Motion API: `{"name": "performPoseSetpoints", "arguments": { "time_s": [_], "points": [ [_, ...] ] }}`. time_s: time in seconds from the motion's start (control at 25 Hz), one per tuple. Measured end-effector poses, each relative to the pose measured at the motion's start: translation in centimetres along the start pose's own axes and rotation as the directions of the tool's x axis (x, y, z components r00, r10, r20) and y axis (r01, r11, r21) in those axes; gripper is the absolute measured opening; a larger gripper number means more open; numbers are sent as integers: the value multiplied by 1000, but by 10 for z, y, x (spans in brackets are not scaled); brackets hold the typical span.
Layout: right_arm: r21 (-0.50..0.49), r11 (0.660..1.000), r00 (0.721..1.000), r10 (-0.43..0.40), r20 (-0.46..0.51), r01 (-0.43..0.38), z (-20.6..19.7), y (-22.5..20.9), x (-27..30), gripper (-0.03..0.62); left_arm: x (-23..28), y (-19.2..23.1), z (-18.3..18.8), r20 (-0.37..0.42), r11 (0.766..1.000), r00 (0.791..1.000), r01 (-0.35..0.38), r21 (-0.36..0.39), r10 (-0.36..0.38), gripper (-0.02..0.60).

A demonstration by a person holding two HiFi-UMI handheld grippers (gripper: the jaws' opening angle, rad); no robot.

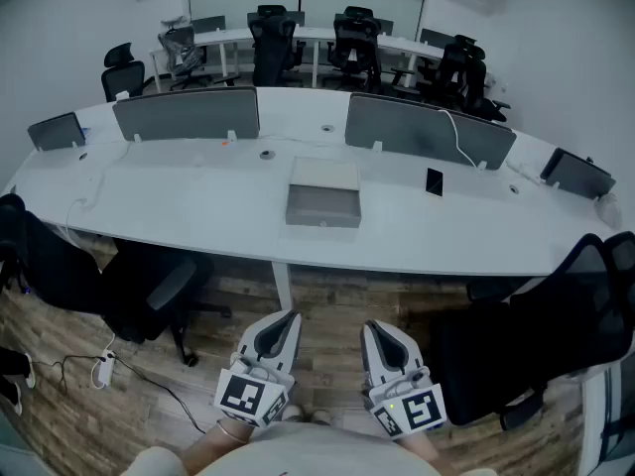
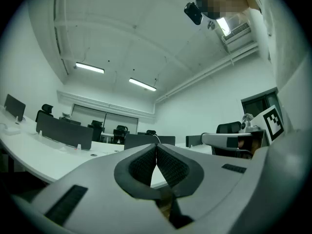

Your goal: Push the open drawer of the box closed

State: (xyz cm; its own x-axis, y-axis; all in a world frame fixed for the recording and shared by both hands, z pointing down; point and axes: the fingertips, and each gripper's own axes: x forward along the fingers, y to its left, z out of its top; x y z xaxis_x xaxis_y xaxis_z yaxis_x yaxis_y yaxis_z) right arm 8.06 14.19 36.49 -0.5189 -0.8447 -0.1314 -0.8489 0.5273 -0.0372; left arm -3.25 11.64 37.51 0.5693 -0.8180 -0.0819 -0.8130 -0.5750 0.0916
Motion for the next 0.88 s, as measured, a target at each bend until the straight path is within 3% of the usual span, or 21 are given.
{"name": "performPoseSetpoints", "arguments": {
  "time_s": [0.88],
  "points": [
    [-9,1000,1000,-6,21,6,4,1,-2,23,-2,0,-1,10,1000,1000,-13,15,13,9]
  ]
}}
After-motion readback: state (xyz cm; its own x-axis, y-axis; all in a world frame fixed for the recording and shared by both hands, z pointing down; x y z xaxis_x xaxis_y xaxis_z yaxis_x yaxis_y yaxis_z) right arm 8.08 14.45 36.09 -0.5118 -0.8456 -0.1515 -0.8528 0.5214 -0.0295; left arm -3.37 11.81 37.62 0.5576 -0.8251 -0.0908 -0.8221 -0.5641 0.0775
